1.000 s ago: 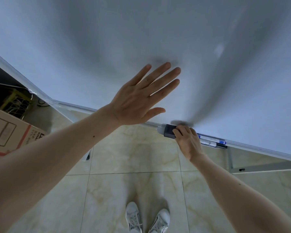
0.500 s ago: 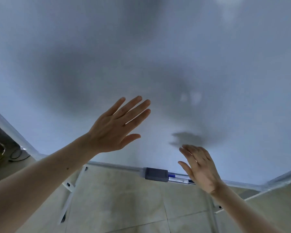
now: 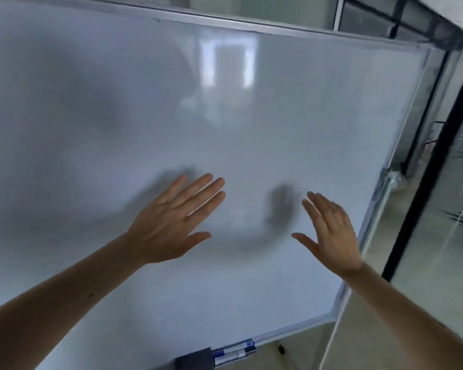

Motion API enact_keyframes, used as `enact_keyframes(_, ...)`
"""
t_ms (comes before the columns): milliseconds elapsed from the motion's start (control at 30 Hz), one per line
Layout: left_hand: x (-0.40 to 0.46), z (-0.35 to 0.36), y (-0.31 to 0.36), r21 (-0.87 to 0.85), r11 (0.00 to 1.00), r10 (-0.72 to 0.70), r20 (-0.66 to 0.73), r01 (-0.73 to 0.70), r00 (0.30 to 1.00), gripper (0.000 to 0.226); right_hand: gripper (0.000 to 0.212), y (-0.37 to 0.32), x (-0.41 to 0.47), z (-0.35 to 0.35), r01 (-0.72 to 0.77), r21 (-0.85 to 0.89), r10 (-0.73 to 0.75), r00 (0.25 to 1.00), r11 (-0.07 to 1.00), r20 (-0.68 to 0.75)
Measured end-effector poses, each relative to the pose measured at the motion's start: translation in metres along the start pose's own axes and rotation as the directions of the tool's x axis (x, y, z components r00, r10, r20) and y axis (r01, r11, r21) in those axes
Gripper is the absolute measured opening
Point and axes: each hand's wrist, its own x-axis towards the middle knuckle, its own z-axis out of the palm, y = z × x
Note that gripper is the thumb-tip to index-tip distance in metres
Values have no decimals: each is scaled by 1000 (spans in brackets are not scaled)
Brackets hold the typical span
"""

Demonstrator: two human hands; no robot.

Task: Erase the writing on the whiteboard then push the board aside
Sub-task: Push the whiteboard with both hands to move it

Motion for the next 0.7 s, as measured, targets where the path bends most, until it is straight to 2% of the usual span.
enact_keyframes(167,90,12,41,-23,994,105,-4,-106,994,76,84,67,-8,-20,-93,-138,104,992,986,73)
enact_keyframes(267,138,38,78,-28,989,149,45,-148,988,86,111,106,-17,-15,-113,-215,161,962,970,222)
enact_keyframes(333,165,62,103,-5,989,145,115,-146,983,101,132,127,-22,-4,-100,-261,193,913,960,360)
enact_keyframes(400,186,88,124,29,992,118,185,-125,976,116,145,147,-27,12,-88,-284,209,876,955,434)
enact_keyframes(567,218,135,154,138,986,42,331,-93,943,142,150,177,-32,46,-37,-221,138,877,975,461)
enact_keyframes(700,229,155,155,181,981,-12,387,-63,922,150,155,189,-31,71,1,-159,69,898,987,435)
